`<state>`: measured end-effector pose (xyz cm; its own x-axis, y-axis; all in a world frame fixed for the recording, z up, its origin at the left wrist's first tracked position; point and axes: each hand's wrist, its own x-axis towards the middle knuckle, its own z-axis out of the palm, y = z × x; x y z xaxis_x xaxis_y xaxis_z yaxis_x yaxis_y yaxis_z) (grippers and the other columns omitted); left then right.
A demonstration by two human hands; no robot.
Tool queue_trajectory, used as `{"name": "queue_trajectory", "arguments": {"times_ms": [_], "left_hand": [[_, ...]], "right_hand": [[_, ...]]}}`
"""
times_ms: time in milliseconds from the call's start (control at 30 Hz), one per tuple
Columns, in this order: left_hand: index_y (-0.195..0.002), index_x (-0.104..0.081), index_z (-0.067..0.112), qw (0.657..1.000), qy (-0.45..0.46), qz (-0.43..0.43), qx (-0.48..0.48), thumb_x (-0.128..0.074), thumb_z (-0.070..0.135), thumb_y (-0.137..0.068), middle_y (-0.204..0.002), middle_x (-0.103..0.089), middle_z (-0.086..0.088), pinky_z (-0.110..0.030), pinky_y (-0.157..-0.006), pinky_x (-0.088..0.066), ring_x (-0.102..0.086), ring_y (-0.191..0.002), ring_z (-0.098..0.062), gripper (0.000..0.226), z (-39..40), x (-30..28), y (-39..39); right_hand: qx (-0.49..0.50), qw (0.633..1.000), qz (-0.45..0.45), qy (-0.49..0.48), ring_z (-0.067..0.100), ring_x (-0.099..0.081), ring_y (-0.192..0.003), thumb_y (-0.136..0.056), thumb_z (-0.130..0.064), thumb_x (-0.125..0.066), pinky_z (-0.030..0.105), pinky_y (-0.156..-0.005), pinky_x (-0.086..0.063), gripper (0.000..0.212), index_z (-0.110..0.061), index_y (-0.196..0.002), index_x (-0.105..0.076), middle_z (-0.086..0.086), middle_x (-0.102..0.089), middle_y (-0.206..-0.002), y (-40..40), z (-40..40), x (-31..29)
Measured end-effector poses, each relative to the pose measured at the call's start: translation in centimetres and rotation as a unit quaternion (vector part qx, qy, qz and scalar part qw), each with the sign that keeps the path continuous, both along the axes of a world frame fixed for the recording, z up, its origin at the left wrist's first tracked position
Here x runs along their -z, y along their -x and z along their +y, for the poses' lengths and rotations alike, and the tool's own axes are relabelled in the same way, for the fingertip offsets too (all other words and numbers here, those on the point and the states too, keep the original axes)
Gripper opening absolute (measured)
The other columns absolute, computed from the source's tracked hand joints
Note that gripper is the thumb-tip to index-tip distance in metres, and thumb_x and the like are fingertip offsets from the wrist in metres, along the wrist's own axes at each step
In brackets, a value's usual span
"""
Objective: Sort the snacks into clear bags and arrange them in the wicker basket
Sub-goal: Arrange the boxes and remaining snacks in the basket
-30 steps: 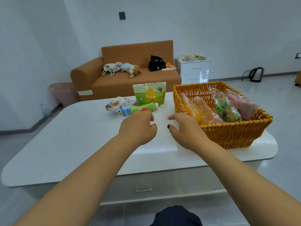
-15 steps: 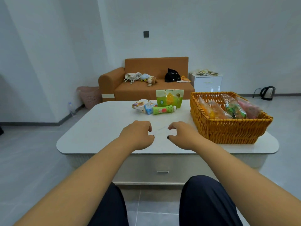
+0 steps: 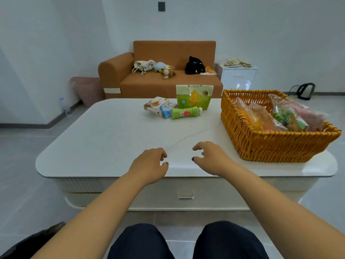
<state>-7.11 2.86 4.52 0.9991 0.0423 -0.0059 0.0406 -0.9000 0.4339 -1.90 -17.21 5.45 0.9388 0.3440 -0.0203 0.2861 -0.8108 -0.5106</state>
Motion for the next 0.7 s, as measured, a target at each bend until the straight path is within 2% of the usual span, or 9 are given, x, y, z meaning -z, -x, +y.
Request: {"name": "queue_trajectory", "arguments": {"times_ms": [167, 333, 433, 500, 567, 633, 700], "left_hand": [[-0.135, -0.047, 0.023, 0.999, 0.018, -0.033, -0.023, -0.049, 0.03, -0.098, -0.142, -0.045, 0.007, -0.03, -0.1, -0.041, -0.042, -0.13, -0.013, 0.037, 1.5, 6.3, -7.6], [-0.145, -0.039, 0.018, 0.997, -0.004, -0.07, -0.031, -0.044, 0.029, -0.101, -0.159, -0.026, 0.001, -0.029, -0.115, -0.017, -0.02, -0.147, -0.015, 0.046, 2.9, 11.5, -17.8], [-0.151, -0.03, 0.018, 0.996, -0.023, -0.074, -0.039, -0.038, 0.036, -0.102, -0.162, -0.017, -0.001, -0.033, -0.12, -0.005, -0.008, -0.151, -0.016, 0.053, 3.1, 12.8, -22.0], [-0.154, -0.022, 0.02, 0.996, -0.063, -0.049, -0.034, -0.027, 0.041, -0.103, -0.164, -0.01, 0.0, -0.035, -0.121, 0.0, -0.002, -0.151, -0.015, 0.056, 3.1, 13.5, -23.0], [-0.154, -0.026, 0.02, 0.996, -0.08, -0.038, -0.029, -0.016, 0.047, -0.099, -0.163, -0.014, -0.001, -0.034, -0.121, 0.001, -0.005, -0.151, -0.016, 0.062, 3.0, 13.5, -22.9], [-0.149, -0.038, 0.017, 0.996, -0.081, -0.037, -0.028, -0.017, 0.047, -0.094, -0.16, -0.027, -0.005, -0.036, -0.119, -0.006, -0.019, -0.149, -0.021, 0.066, 3.0, 13.5, -22.8], [-0.143, -0.047, 0.014, 0.997, -0.075, -0.007, -0.032, -0.026, 0.044, -0.094, -0.155, -0.037, -0.009, -0.04, -0.118, -0.015, -0.029, -0.146, -0.024, 0.061, 3.1, 12.9, -22.8]], "right_hand": [[0.019, 0.999, 0.005, -0.031, 0.017, -0.051, -0.118, -0.093, -0.024, -0.056, 0.025, -0.093, -0.04, 0.039, -0.02, -0.132, -0.051, 0.0, -0.047, -0.136, -7.6, 1.7, 5.0], [0.023, 0.995, -0.068, -0.072, 0.012, -0.037, -0.133, -0.094, -0.019, -0.055, 0.012, -0.097, -0.023, 0.041, -0.018, -0.135, -0.048, -0.002, -0.043, -0.142, -18.1, 4.7, 9.6], [0.011, 0.995, -0.076, -0.068, 0.012, -0.023, -0.141, -0.095, -0.023, -0.054, 0.015, -0.105, -0.018, 0.047, -0.02, -0.141, -0.042, -0.001, -0.032, -0.151, -22.2, 6.2, 11.9], [-0.001, 0.996, -0.078, -0.034, 0.019, -0.021, -0.144, -0.096, -0.027, -0.052, 0.026, -0.114, -0.019, 0.048, -0.016, -0.142, -0.043, 0.003, -0.031, -0.153, -22.8, 6.7, 13.5], [-0.021, 0.992, -0.124, 0.006, 0.031, -0.032, -0.14, -0.095, -0.025, -0.052, 0.039, -0.113, -0.027, 0.041, -0.01, -0.133, -0.053, 0.011, -0.043, -0.146, -22.4, 6.8, 14.5], [-0.024, 0.991, -0.129, 0.012, 0.034, -0.041, -0.134, -0.092, -0.025, -0.052, 0.043, -0.11, -0.03, 0.038, -0.009, -0.126, -0.059, 0.013, -0.051, -0.139, -22.3, 6.8, 14.6], [-0.025, 0.994, -0.11, 0.011, 0.034, -0.041, -0.134, -0.092, -0.026, -0.05, 0.043, -0.11, -0.03, 0.039, -0.009, -0.126, -0.058, 0.013, -0.051, -0.139, -22.5, 6.8, 14.3]]}}
